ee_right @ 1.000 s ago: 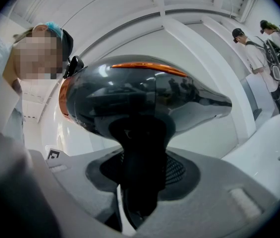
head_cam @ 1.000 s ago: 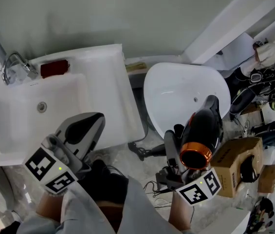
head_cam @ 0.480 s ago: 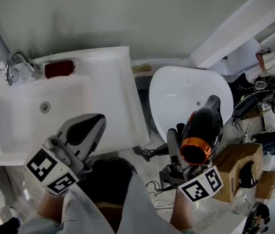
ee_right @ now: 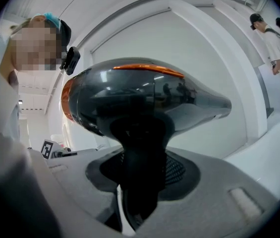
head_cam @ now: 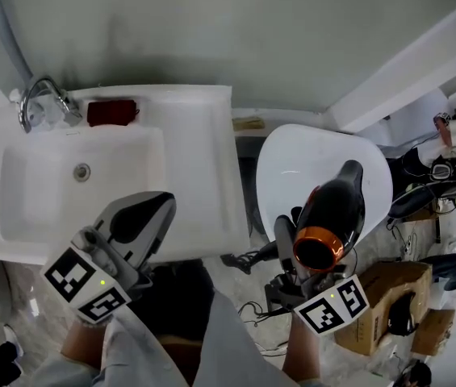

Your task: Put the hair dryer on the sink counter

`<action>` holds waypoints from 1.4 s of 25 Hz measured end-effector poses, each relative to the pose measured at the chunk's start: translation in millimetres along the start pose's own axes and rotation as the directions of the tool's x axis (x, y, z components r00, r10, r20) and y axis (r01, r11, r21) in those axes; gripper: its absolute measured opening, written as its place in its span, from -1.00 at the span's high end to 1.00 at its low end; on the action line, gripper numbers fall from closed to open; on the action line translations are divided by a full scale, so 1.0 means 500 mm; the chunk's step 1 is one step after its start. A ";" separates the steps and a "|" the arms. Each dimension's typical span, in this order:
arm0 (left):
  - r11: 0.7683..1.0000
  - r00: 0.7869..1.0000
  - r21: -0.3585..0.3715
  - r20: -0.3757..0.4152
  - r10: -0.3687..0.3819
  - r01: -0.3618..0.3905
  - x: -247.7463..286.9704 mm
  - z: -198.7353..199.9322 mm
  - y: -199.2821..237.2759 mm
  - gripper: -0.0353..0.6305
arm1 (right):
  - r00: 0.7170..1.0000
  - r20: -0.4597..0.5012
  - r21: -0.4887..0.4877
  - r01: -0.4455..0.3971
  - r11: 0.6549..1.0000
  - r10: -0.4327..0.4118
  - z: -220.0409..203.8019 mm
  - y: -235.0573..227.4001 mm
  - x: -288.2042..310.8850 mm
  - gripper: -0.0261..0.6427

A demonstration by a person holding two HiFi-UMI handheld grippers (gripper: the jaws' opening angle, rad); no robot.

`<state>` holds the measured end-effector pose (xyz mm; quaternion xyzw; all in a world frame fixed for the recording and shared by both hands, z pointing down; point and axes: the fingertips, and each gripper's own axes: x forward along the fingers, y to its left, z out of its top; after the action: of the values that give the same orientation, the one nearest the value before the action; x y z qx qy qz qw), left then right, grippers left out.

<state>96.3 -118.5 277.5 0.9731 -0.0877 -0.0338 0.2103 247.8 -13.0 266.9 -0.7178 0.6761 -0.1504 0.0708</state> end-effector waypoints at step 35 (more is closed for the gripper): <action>0.948 0.946 -0.011 0.055 0.319 -0.319 0.072 0.009 0.089 0.88 | 0.897 -0.320 -0.021 -0.327 0.945 0.304 -0.095 -0.124 0.258 0.44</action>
<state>124.5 -166.8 291.0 0.9446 -0.2496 -0.0267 0.2112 297.1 -131.6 346.1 -0.5678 0.7912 -0.2234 -0.0404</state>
